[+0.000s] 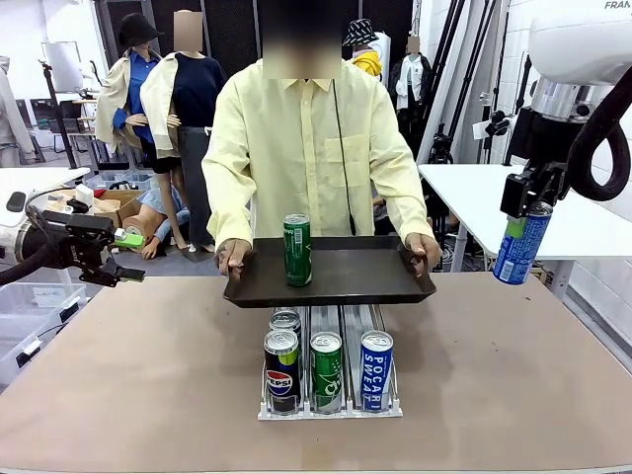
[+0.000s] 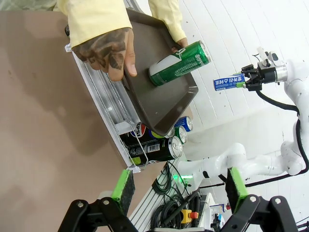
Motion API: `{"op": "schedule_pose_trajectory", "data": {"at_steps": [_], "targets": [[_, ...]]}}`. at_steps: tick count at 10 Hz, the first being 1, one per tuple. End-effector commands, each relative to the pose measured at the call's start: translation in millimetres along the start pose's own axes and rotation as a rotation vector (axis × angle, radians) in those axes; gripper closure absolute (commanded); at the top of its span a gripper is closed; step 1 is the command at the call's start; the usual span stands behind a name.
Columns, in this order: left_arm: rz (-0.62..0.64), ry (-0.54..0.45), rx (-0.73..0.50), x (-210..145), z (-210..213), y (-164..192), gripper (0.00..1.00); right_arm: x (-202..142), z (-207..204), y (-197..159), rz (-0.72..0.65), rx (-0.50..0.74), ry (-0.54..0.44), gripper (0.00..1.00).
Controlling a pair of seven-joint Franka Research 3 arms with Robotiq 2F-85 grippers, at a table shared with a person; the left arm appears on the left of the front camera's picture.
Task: Retrieve and hand over the desired beverage to the person.
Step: Place the picked can on the Handle tray extended by the person.
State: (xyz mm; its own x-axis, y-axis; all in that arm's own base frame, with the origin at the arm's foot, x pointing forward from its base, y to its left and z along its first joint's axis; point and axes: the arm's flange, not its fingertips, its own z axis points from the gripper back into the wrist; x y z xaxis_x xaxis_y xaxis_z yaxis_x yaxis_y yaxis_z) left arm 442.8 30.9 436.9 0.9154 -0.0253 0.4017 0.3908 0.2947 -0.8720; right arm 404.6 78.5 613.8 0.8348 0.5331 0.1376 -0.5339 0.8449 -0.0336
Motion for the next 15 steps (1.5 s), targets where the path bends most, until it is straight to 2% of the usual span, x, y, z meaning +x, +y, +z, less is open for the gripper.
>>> {"op": "schedule_pose_trajectory", "data": {"at_steps": [1,3,5,12,15], "targets": [[-0.005,-0.004,-0.002,0,2,-2,0.0,3,4,1,-0.016,-0.005,-0.008,0.68],[-0.005,-0.004,-0.002,0,2,-2,0.0,0,0,0,0.0,0.0,0.0,0.68],[-0.005,-0.004,-0.002,0,2,-2,0.0,15,4,4,0.013,0.016,-0.03,0.68],[-0.005,-0.004,-0.002,0,2,-2,0.0,110,17,45,0.161,0.038,-0.004,0.68],[-0.005,-0.004,-0.002,0,2,-2,0.0,148,7,67,0.242,0.044,-0.002,0.68]]}}
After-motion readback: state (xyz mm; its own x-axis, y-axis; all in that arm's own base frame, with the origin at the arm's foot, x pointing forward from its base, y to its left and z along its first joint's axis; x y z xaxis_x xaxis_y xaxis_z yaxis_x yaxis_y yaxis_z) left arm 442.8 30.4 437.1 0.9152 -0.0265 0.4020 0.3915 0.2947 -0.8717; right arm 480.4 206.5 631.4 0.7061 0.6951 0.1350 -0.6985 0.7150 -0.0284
